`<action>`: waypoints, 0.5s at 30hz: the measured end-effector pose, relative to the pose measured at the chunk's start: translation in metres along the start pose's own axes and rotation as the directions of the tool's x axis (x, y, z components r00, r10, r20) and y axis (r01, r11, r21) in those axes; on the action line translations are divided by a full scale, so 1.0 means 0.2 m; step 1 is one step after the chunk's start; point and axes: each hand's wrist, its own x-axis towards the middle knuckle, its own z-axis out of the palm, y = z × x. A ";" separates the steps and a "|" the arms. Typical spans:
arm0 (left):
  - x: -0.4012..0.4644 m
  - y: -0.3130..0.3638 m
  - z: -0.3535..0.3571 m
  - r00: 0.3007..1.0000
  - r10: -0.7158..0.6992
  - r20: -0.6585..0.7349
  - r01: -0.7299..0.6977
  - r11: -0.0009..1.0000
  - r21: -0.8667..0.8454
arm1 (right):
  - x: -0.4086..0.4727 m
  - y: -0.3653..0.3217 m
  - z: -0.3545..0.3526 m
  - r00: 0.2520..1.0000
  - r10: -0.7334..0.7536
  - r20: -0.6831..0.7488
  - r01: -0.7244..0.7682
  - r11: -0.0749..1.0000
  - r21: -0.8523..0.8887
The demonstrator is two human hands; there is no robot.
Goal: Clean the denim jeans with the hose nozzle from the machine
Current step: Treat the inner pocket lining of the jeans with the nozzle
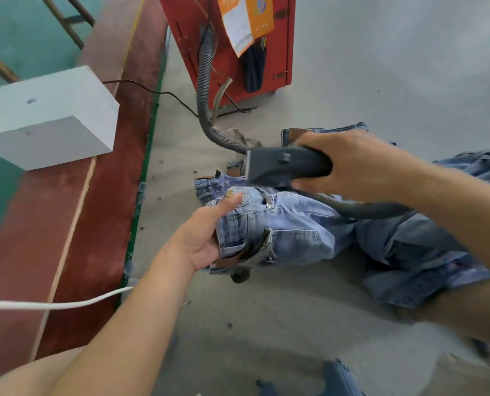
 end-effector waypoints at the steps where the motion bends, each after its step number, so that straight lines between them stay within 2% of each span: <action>1: 0.00 0.00 -0.01 0.998 0.002 -0.056 0.000 1.000 0.028 | -0.02 0.04 -0.01 0.999 0.017 0.029 -0.016 0.999 -0.039; 3: 0.03 -0.02 -0.04 0.974 0.038 -0.222 -0.007 0.991 0.135 | -0.05 0.09 -0.01 0.996 0.054 0.075 -0.045 0.992 -0.114; 5: 0.04 -0.03 -0.06 0.925 0.152 -0.347 -0.015 0.930 0.367 | -0.07 0.12 0.00 0.995 0.063 0.078 -0.051 0.988 -0.147; 7: 0.03 -0.04 -0.07 0.912 0.255 -0.322 -0.018 0.808 0.589 | -0.06 0.13 0.00 0.997 0.052 0.064 -0.042 0.989 -0.145; 8: 0.01 -0.05 -0.07 0.919 0.258 -0.297 -0.015 0.777 0.630 | -0.06 0.12 0.00 0.997 0.045 0.058 -0.037 0.990 -0.135; 10: -0.01 -0.03 -0.07 0.950 0.174 -0.261 -0.006 0.842 0.539 | -0.06 0.11 -0.01 0.998 0.031 0.054 -0.024 0.991 -0.129; 12: -0.03 -0.01 -0.06 0.974 0.076 -0.212 0.000 0.941 0.339 | -0.06 0.10 -0.01 0.996 0.018 0.084 -0.007 0.991 -0.134; 15: -0.04 0.03 -0.07 0.992 0.014 -0.122 -0.002 0.995 0.098 | -0.06 0.06 0.01 0.986 0.010 0.167 0.016 0.988 -0.156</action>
